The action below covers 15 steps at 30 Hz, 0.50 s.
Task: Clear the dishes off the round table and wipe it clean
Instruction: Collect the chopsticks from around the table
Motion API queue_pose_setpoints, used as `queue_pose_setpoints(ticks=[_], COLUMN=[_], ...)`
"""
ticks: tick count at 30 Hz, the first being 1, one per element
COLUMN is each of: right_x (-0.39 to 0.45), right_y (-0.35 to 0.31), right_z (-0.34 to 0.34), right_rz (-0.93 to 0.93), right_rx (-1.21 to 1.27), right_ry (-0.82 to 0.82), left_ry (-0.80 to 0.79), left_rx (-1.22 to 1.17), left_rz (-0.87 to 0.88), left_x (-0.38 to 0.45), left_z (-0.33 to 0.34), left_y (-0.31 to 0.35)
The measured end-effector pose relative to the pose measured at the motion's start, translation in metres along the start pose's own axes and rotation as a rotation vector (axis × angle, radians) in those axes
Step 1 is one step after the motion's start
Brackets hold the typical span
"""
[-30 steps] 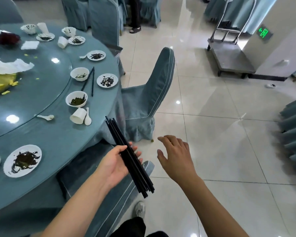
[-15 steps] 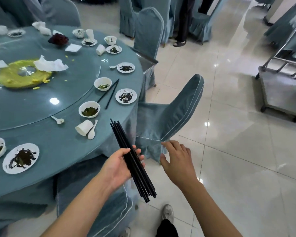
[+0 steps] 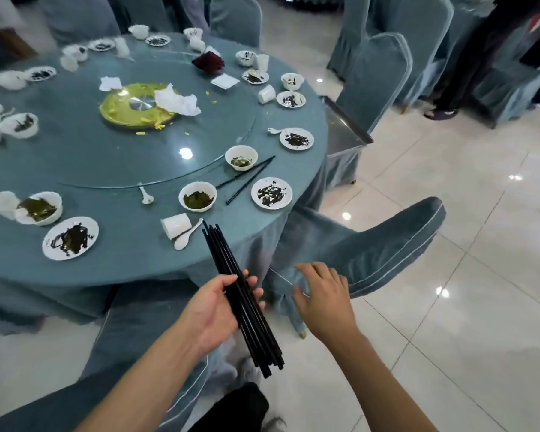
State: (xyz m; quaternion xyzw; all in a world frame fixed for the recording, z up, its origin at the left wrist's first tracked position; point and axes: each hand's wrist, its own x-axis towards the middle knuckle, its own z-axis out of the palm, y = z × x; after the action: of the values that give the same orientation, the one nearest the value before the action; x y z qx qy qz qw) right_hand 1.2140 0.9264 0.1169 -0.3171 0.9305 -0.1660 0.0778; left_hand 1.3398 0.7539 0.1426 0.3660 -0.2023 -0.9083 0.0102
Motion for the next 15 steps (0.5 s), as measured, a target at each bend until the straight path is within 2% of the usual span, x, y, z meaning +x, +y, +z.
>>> queue_pose_setpoints(ticks=[6, 15], right_x=[0.08, 0.193], right_y=[-0.007, -0.031], right_z=[0.012, 0.031], right_rz=[-0.158, -0.301], right_rx=[-0.027, -0.03], right_ry=[-0.092, -0.207], left_ry=[0.069, 0.153], left_rx=[-0.104, -0.187], left_rz=[0.096, 0.213], left_x=[0.039, 0.084], left_z=[0.003, 0.008], left_y=[0.03, 0.094])
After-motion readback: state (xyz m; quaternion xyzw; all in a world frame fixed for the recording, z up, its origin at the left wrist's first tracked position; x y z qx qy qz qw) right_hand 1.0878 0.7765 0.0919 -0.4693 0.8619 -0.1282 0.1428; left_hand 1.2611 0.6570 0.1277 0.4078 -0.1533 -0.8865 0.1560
